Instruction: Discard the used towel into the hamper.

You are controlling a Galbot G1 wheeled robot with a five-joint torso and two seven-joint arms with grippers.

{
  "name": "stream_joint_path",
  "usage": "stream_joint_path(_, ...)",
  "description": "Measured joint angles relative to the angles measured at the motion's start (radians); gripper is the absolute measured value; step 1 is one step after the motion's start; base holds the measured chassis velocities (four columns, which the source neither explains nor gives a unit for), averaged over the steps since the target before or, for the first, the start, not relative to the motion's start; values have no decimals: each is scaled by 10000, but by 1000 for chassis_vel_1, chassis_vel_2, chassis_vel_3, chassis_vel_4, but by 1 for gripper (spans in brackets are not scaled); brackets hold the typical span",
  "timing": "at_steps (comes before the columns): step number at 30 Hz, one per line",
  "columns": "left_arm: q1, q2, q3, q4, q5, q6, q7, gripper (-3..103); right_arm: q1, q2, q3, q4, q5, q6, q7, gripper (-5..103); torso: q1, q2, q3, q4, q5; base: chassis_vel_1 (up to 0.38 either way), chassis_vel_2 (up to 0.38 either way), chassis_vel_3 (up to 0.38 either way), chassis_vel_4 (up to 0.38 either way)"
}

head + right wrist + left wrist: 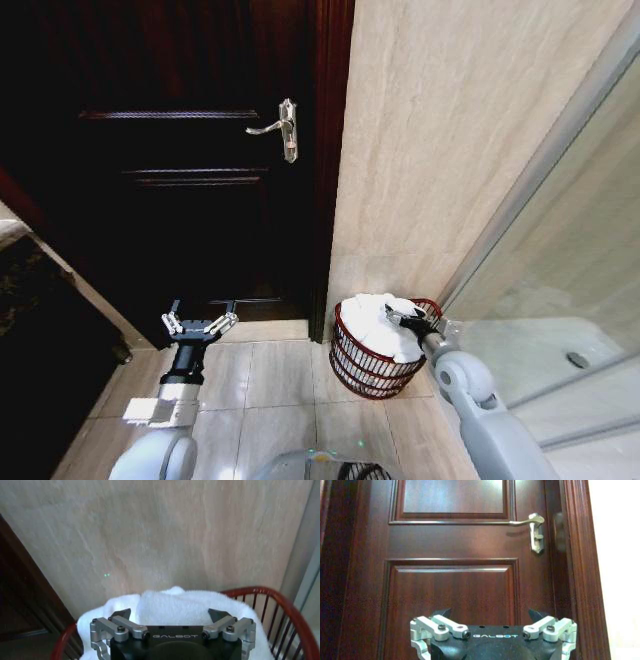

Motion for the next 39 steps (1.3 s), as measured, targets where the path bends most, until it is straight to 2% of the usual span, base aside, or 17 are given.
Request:
stream_joint_path(5,143,-134,-64,-64,5,-127,40,100,124,50,-108,-514,-6,78,-154,100,-2,-8,-4,0,2,0,0,0,0)
stream_joint_path(9,252,-143,-150,-136,11,-167,71,100,158,-13,-156,-732,328,-172,6,100,-5,-12,-8,0,1,0,0,0,0)
stream_joint_path(12,265,-144,-245,-227,0,-162,70,100,164,-223,-144,-560,986,-866,570,100,-7,-18,-11,0,1,0,0,0,0)
stream_joint_path(13,265,-144,-245,-227,0,-162,70,100,164,-223,-144,-560,986,-866,570,100,-7,-18,-11,0,1,0,0,0,0)
stream_joint_path(14,266,-144,-276,-252,-6,-146,69,100,169,-318,-89,-347,1523,-1292,920,100,-7,-19,-12,-1,0,0,0,0,0)
stream_joint_path(16,269,-144,-297,-262,-7,-126,69,100,174,-452,-109,-74,2184,-1593,1651,100,-8,-20,-13,0,-3,0,0,0,0)
stream_joint_path(23,251,-143,-226,-224,60,-113,93,100,183,-634,-301,21,2996,-1649,2276,100,-9,-25,-16,-1,1,0,0,0,0)
stream_joint_path(39,25,6,-144,-46,83,-86,193,100,648,-208,-743,-1348,3686,-1611,2635,100,-11,-30,-21,0,-3,0,0,0,0)
